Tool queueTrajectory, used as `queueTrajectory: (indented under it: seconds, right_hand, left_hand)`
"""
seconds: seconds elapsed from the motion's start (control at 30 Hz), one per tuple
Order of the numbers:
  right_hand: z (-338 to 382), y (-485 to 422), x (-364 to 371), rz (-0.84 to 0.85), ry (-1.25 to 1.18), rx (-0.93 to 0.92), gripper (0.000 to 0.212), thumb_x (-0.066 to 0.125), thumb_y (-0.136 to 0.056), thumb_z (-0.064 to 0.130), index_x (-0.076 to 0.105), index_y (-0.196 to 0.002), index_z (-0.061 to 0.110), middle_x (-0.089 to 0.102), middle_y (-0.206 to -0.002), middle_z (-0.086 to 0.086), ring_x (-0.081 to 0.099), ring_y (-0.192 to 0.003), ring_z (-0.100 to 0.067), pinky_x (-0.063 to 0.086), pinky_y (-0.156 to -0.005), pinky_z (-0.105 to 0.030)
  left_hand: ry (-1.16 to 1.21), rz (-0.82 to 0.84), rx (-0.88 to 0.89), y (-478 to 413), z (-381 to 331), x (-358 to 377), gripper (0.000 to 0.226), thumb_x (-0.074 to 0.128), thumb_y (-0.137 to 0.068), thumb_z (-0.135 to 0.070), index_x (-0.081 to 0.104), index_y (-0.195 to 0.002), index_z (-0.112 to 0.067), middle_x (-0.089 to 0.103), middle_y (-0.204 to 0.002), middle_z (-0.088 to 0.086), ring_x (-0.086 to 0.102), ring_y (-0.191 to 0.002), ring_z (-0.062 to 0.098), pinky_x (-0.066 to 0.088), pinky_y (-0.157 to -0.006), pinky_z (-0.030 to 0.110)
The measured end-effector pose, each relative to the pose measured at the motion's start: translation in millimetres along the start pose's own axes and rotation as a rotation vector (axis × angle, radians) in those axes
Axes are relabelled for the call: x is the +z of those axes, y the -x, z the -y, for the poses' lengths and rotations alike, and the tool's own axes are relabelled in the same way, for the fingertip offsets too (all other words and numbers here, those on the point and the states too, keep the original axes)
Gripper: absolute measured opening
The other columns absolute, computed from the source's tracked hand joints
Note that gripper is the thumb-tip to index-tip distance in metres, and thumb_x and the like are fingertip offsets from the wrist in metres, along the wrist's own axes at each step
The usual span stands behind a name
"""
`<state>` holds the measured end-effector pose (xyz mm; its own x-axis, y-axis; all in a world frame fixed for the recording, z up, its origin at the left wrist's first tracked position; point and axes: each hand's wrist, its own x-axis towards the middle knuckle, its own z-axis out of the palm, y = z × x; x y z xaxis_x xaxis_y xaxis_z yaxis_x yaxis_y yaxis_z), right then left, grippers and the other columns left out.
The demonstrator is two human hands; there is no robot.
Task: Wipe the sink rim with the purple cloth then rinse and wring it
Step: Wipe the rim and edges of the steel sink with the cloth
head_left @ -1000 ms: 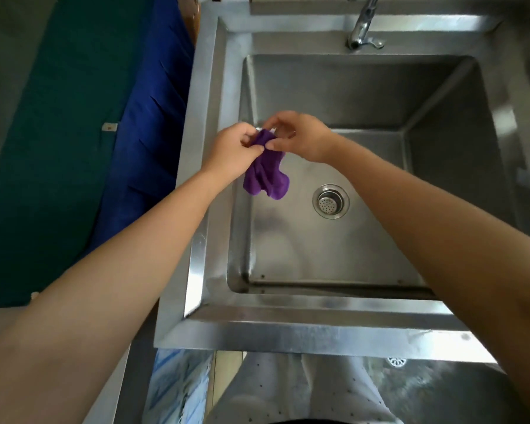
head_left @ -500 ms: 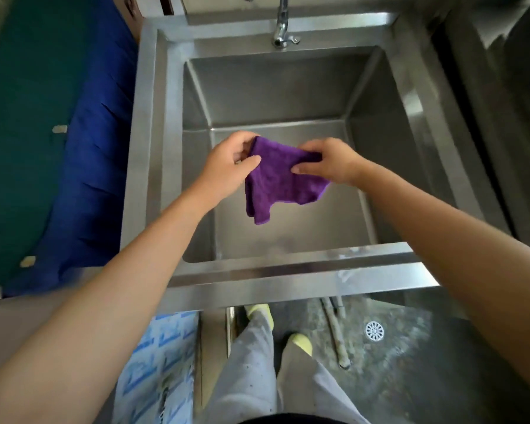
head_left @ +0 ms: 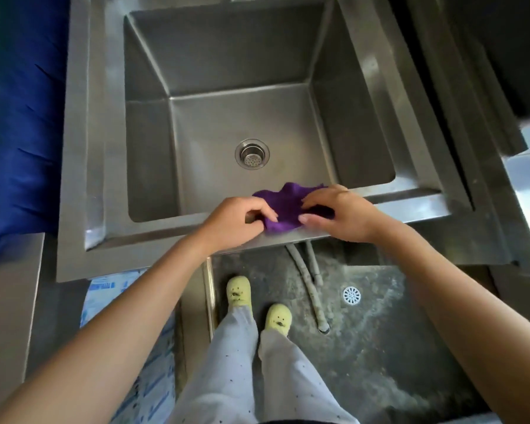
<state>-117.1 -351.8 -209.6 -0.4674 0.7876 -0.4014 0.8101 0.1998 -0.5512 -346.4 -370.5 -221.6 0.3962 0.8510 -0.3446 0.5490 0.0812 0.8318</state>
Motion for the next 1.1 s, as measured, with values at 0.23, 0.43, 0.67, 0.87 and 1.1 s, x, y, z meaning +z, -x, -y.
queueTrajectory:
  seconds: [0.23,0.43,0.67,0.87,1.1]
  right_hand:
    - [38.3,-46.3,54.6,-0.056,0.39,0.02,0.078,0.008,-0.076,0.071,0.031,-0.14,0.034,0.046,-0.139,-0.002,0.038,-0.131,-0.029,0.02,-0.109,-0.057]
    - [11.1,-27.4,56.5,-0.267,0.43,0.033,0.064,0.021,-0.085,0.066,0.049,-0.129,0.031,0.064,-0.116,0.001,0.056,-0.109,-0.029,0.034,-0.098,-0.051]
    - [-54.8,-0.2,33.2,-0.447,0.382,0.226,0.053,0.022,-0.091,0.05,0.053,-0.127,0.028,0.06,-0.129,0.001,0.047,-0.127,-0.027,0.028,-0.108,-0.05]
    - [-19.9,-2.0,59.8,-0.575,0.317,0.391,0.052,0.026,-0.092,0.043,0.053,-0.13,0.02,0.054,-0.137,-0.006,0.041,-0.133,-0.033,0.025,-0.111,-0.05]
    - [75.5,-27.4,105.9,-0.432,0.268,0.127,0.048,0.03,-0.093,0.043,0.054,-0.129,0.021,0.053,-0.139,-0.001,0.043,-0.133,-0.031,0.032,-0.11,-0.048]
  left_hand:
    - [-0.584,-0.152,-0.176,1.9,22.1,-0.1,0.051,0.031,-0.097,-0.039,0.029,-0.143,-0.018,0.034,-0.15,0.007,0.03,-0.139,0.022,0.018,-0.114,0.033]
    - [-0.807,-0.063,-0.171,6.3,47.0,12.7,0.076,-0.001,-0.085,-0.061,0.007,-0.148,-0.018,0.011,-0.158,0.005,0.006,-0.146,0.017,-0.002,-0.119,0.034]
    - [-0.858,-0.064,-0.137,7.2,48.2,14.5,0.083,-0.008,-0.081,-0.064,0.007,-0.148,-0.016,0.009,-0.158,0.005,0.003,-0.146,0.016,-0.003,-0.118,0.031]
    - [-0.858,-0.082,-0.135,6.0,48.5,14.3,0.085,-0.007,-0.081,-0.066,0.007,-0.148,-0.015,0.008,-0.158,0.005,0.003,-0.146,0.016,-0.002,-0.119,0.032]
    - [-0.834,-0.124,-0.159,29.0,57.5,-6.9,0.081,-0.001,-0.083,-0.064,0.009,-0.148,-0.017,0.007,-0.158,0.002,0.0,-0.146,0.013,-0.005,-0.119,0.032]
